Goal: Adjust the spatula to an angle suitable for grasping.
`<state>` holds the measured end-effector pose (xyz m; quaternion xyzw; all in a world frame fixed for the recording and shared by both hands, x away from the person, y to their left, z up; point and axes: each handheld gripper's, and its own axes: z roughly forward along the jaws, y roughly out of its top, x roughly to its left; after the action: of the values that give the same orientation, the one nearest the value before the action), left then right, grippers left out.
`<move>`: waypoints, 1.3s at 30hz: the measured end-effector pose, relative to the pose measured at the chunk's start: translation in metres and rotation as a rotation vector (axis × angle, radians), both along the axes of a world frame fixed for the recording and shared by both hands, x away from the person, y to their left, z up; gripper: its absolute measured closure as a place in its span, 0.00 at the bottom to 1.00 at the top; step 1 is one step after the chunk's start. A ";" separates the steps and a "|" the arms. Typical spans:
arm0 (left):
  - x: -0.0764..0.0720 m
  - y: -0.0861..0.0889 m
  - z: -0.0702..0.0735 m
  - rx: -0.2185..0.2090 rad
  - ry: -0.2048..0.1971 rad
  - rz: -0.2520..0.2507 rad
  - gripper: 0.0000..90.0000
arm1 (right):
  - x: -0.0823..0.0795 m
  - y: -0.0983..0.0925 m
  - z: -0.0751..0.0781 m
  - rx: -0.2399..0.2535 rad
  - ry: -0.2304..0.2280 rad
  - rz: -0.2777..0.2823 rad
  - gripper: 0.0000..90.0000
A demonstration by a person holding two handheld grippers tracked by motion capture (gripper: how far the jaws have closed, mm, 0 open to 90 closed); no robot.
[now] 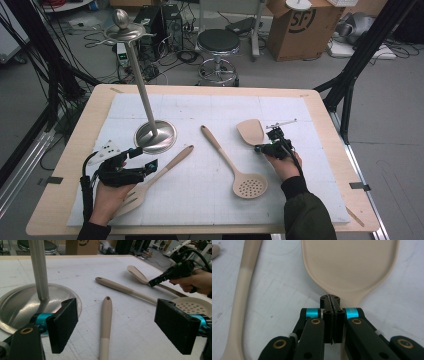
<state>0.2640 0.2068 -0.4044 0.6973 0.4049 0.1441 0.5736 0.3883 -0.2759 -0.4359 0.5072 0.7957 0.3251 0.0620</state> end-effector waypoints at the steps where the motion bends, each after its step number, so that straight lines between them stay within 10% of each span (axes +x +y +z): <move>1: 0.000 -0.001 0.000 0.000 -0.001 -0.001 0.22 | 0.002 -0.003 0.000 0.014 0.000 -0.009 1.00; 9: -0.001 -0.005 -0.001 0.006 -0.016 -0.016 0.22 | 0.025 -0.015 0.001 -0.023 0.004 -0.083 1.00; 27: -0.001 0.000 -0.001 -0.001 -0.015 0.004 0.23 | 0.047 -0.041 -0.004 0.056 -0.018 -0.170 1.00; 31: -0.002 0.000 -0.001 0.010 -0.011 -0.001 0.23 | 0.036 -0.048 -0.002 0.134 0.002 -0.168 1.00; 39: -0.005 0.000 0.000 -0.002 -0.016 -0.006 0.23 | -0.019 -0.083 0.008 0.135 -0.028 -0.196 1.00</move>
<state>0.2586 0.2064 -0.4042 0.6966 0.3983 0.1474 0.5782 0.3693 -0.3592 -0.4275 0.5811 0.7176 0.3775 0.0703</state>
